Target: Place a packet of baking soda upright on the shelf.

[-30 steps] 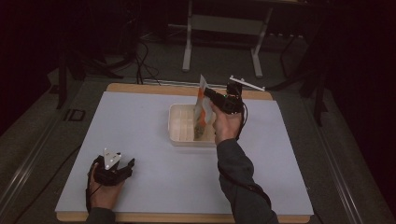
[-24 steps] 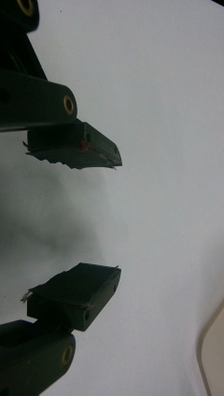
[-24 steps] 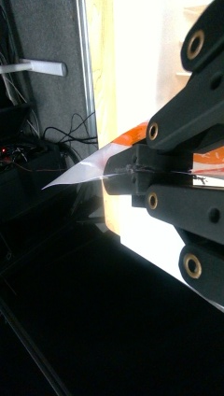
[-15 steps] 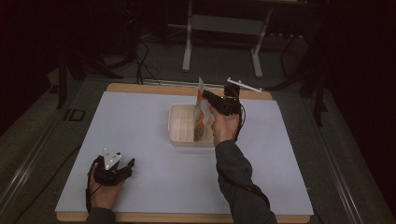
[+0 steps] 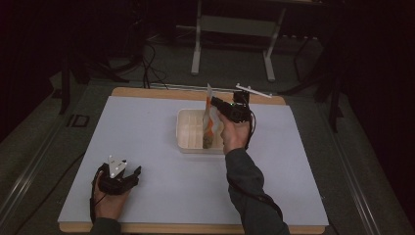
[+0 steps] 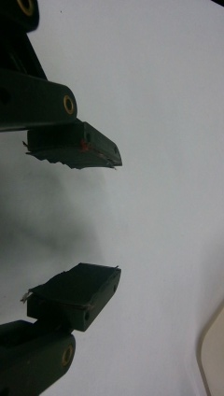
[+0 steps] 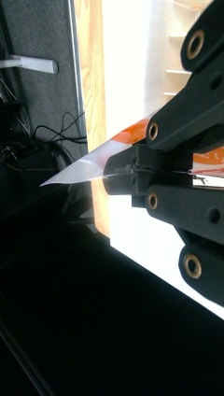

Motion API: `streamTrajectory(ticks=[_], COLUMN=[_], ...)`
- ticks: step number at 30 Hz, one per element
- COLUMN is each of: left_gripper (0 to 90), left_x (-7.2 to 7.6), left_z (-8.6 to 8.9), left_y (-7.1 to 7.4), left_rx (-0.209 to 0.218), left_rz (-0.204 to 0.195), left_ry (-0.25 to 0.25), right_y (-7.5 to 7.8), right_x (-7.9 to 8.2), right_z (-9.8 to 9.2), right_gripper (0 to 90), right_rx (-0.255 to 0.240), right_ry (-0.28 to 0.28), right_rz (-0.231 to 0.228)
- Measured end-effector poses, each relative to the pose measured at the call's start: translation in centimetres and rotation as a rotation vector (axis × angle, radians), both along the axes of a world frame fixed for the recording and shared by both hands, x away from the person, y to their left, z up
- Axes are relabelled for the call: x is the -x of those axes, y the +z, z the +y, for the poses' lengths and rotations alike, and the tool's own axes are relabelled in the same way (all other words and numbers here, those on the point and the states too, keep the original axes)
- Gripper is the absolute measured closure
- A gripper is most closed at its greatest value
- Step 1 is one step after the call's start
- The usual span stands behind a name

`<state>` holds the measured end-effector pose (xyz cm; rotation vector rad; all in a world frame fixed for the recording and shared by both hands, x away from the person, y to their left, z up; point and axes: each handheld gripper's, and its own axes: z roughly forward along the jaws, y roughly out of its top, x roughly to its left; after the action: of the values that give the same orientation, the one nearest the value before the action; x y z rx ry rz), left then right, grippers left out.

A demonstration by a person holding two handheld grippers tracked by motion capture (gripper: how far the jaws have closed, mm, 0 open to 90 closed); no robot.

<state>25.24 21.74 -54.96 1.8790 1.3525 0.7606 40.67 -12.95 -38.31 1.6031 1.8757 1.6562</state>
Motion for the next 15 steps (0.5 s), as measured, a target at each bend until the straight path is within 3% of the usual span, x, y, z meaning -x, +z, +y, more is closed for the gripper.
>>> streamTrajectory(ticks=[15], left_gripper=[39.9], left_x=[0.00], left_z=[0.00], left_y=[0.00], left_rx=[0.000], left_rz=[0.000], left_ry=[0.000], right_y=[-0.32], right_x=[-0.13], right_z=[0.02], right_gripper=[90.0], right_rx=[0.018], right_ry=[0.004], right_rz=[0.000])
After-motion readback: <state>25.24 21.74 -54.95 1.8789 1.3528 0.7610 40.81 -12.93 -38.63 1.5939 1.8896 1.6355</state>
